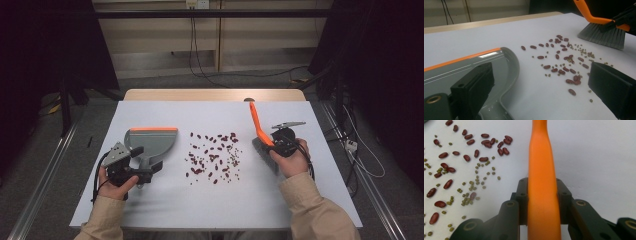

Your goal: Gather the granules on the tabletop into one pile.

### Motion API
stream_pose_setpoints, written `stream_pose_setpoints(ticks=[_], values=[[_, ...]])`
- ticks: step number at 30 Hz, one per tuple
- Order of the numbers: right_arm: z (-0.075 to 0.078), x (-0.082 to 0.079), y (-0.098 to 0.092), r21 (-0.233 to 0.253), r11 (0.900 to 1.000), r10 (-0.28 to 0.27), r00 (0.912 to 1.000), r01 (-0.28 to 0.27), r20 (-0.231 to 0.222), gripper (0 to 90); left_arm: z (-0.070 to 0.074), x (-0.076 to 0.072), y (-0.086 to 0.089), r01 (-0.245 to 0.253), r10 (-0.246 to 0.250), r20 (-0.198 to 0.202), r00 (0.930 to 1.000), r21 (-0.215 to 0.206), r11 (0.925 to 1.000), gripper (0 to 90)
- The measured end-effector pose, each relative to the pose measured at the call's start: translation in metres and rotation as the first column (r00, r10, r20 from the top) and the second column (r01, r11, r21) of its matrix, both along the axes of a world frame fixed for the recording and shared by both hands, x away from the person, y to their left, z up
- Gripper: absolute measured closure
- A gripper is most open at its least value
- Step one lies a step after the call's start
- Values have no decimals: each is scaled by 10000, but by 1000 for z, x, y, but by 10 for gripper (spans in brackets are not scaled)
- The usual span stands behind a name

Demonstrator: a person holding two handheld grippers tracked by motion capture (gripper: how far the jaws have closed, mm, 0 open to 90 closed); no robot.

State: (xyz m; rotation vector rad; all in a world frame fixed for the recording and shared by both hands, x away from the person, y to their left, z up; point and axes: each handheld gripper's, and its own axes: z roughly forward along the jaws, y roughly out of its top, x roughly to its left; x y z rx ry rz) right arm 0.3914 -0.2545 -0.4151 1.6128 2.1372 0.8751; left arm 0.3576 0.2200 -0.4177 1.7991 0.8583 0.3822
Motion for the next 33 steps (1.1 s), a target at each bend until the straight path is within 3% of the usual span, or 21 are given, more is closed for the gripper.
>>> stream_pose_setpoints(ticks=[7,15,18,25,33], values=[[7,6,2,327,9991,240,9989,-254,407,710,1,0,2,-108,108,63,9999,-72,9999,64],[10,19,7,377,9981,440,9944,-478,957,710,2,-1,3,-86,86,93,9999,-35,10000,64],[7,21,8,113,9990,431,9949,-443,908,710,1,-1,4,-88,88,61,9999,-23,10000,64],[-4,19,9,-187,9987,473,9983,-466,338,708,1,-1,5,-87,87,99,9999,3,10000,64],[0,22,11,-224,9992,354,9985,-344,413,655,1,-1,4,-68,68,92,9999,-2,10000,64]])
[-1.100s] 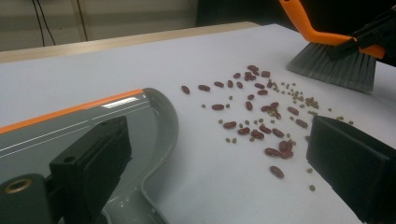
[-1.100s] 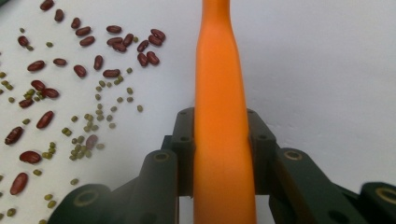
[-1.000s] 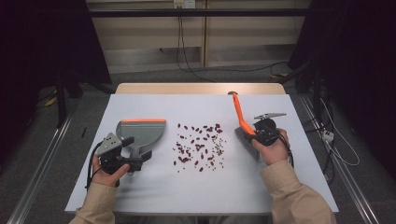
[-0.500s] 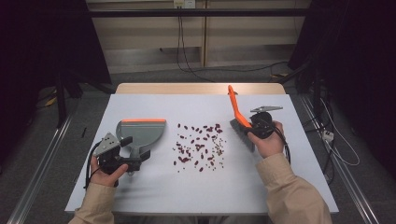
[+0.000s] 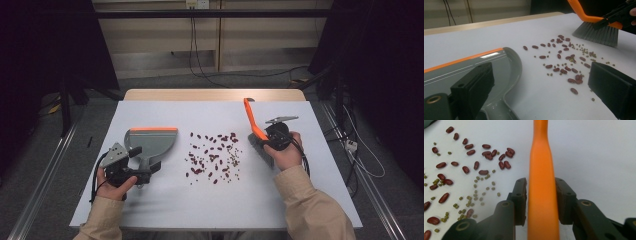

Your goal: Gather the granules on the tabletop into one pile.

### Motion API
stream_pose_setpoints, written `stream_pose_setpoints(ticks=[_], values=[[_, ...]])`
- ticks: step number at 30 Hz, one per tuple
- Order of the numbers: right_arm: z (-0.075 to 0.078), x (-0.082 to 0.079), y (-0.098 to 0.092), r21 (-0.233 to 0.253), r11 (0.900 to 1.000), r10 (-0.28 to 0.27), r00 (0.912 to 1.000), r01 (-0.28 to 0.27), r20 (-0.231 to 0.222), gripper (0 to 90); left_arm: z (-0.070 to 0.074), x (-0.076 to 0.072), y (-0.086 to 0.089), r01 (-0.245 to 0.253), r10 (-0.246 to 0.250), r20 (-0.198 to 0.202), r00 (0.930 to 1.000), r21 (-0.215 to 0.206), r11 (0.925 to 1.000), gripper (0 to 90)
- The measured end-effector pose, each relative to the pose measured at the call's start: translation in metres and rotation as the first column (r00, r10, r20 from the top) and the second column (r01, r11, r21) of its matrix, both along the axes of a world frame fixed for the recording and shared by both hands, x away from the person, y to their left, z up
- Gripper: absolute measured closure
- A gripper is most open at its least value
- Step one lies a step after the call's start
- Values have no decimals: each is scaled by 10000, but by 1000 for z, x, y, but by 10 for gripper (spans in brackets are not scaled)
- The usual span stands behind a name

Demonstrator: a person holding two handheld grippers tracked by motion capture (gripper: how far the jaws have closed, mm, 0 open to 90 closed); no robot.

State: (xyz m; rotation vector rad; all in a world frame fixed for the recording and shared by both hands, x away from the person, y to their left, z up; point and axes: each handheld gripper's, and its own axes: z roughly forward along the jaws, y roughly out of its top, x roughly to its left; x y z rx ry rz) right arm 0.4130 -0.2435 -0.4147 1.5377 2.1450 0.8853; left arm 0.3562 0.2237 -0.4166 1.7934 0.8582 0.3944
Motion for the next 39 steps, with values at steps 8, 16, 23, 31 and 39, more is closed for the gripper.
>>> stream_pose_setpoints(ticks=[8,16,23,31,39], values=[[0,5,5,-368,9993,90,9994,-103,-336,710,0,0,0,5,-5,0,10000,20,10000,64],[1,12,1,318,9992,239,9997,-242,106,712,0,1,1,-25,25,-8,10000,-8,10000,64],[4,39,9,320,9944,979,9925,-1004,727,712,-1,2,3,-95,95,-50,9999,-77,9999,64],[-1,80,31,-876,9758,2120,9650,-2004,1542,712,-1,2,4,-167,166,-66,9998,-103,9998,64],[-14,96,50,-1541,9351,3388,9326,-3191,1245,712,-2,2,3,-135,135,-46,9999,64,9999,64]])
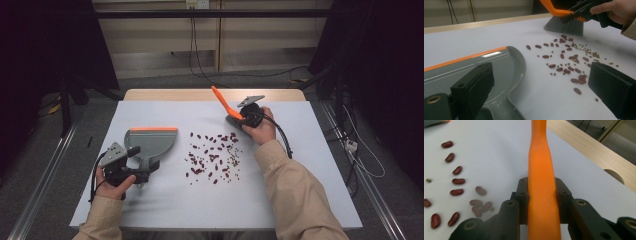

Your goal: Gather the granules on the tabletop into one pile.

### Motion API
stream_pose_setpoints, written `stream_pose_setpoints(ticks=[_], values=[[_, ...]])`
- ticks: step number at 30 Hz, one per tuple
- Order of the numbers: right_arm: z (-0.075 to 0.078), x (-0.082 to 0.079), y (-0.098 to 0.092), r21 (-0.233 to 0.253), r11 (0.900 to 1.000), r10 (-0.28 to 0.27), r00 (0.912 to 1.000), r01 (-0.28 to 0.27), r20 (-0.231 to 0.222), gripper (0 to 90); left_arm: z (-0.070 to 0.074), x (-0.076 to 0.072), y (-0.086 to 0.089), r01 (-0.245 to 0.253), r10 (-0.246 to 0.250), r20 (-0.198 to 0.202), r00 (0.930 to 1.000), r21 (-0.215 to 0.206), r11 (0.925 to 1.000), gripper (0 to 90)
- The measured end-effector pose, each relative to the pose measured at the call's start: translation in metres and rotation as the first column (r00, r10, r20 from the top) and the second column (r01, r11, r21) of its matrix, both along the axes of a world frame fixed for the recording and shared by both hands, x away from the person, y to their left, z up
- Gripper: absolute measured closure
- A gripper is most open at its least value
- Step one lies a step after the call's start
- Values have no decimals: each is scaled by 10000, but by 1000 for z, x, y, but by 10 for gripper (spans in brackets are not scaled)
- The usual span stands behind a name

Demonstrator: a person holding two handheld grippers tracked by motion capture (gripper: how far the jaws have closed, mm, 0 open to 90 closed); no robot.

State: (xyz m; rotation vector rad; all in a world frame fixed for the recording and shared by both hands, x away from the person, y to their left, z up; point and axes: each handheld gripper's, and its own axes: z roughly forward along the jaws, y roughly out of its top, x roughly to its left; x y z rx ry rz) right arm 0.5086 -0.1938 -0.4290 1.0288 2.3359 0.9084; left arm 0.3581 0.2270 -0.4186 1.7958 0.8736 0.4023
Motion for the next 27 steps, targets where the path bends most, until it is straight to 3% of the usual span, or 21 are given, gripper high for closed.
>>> stream_pose_setpoints(ticks=[7,15,21,27], values=[[3,-21,6,-179,9912,1309,9912,-1313,-197,711,0,0,-1,-11,11,-1,10000,44,10000,65],[7,-43,8,-671,9616,2639,9638,-2660,-388,709,-1,0,-3,27,-27,5,10000,169,9999,65],[8,-56,9,-592,9509,3007,9521,-3037,-552,709,-1,0,-4,24,-25,13,10000,166,9999,65],[8,-68,11,-602,9482,3090,9497,-3118,-508,709,-1,-1,-5,65,-65,28,10000,175,9998,65]])
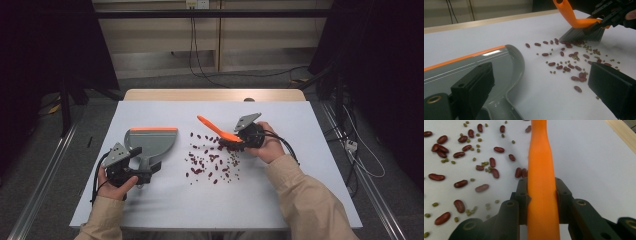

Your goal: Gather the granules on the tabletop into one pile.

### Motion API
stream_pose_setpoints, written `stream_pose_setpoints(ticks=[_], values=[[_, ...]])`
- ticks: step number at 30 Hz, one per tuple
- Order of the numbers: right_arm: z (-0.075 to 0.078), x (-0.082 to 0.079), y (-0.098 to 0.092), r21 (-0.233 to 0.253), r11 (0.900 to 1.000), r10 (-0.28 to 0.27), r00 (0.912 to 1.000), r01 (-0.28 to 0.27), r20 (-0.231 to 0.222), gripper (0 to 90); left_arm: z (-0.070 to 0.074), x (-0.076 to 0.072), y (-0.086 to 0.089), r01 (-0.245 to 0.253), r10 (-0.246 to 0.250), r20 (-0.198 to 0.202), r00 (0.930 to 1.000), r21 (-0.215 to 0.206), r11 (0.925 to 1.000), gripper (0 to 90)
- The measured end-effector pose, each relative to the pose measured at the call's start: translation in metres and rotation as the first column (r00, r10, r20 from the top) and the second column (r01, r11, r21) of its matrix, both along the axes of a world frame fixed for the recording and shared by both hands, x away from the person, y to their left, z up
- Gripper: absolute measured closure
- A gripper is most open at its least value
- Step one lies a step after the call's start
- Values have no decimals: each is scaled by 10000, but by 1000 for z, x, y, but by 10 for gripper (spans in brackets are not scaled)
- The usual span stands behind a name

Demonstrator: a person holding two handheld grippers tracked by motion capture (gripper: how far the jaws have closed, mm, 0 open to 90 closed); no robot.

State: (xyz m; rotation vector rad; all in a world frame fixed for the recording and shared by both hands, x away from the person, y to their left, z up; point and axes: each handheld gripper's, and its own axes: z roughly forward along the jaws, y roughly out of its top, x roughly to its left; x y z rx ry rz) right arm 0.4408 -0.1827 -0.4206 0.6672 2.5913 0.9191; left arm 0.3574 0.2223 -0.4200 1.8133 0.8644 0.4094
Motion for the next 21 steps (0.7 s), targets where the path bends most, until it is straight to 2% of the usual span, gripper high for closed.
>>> stream_pose_setpoints(ticks=[9,13,14,18,21], values=[[2,-15,8,-82,9999,92,10000,-93,-30,709,1,0,0,94,-94,86,9999,-25,10000,61],[4,-18,9,-30,10000,45,9998,-44,174,711,1,-1,0,139,-138,101,9999,-60,9999,59],[7,-18,9,-43,10000,-51,9996,52,273,711,0,-1,0,160,-160,88,9998,-15,9999,59],[15,-9,4,649,9973,-354,9988,332,325,711,1,-1,0,139,-138,114,9998,-75,9999,59],[19,2,2,805,9952,-598,9973,563,417,711,1,0,0,147,-146,143,9998,-97,9998,59]])
